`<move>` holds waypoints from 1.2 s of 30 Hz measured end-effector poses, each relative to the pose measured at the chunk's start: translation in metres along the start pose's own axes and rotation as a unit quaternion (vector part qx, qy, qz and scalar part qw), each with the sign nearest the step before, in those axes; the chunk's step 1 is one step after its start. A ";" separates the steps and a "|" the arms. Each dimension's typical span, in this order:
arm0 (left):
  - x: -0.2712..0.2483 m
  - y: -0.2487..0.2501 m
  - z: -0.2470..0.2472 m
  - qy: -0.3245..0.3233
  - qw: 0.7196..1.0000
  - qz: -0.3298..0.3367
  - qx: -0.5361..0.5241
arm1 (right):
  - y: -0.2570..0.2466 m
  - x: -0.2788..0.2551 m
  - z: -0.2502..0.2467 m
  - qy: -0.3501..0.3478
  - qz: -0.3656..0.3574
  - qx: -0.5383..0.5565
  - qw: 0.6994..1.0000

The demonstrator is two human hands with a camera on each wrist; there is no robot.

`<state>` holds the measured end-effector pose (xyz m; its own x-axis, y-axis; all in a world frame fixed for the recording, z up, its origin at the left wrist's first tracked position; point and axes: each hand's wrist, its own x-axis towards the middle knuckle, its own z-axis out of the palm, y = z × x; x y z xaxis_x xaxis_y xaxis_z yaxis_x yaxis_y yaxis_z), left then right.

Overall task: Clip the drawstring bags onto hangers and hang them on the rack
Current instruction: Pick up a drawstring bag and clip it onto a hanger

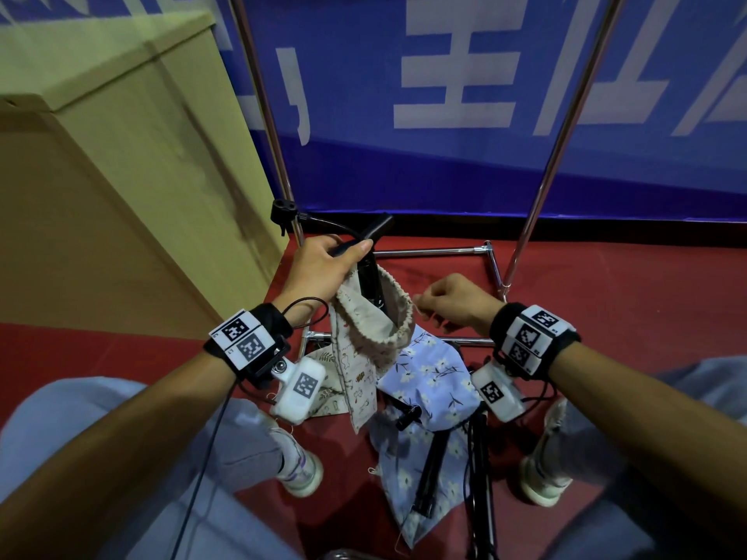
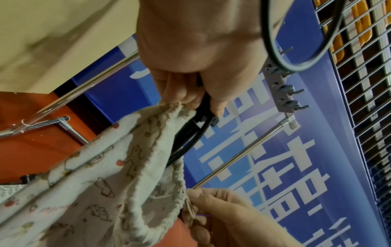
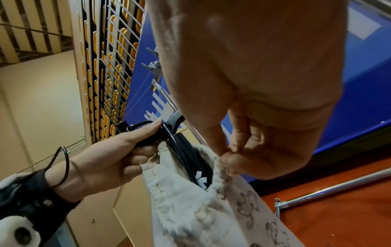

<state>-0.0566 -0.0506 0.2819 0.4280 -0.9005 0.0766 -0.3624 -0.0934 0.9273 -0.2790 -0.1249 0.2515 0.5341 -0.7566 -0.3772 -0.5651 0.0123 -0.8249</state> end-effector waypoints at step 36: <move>0.002 0.005 -0.006 0.029 0.999 -0.012 0.010 | -0.003 0.003 -0.016 0.123 -0.145 -0.047 0.981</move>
<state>-0.0528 -0.0507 0.2891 0.4838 -0.8718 0.0770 -0.3688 -0.1233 0.9213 -0.2862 -0.1375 0.2597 0.5192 -0.8546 -0.0100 -0.4731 -0.2776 -0.8361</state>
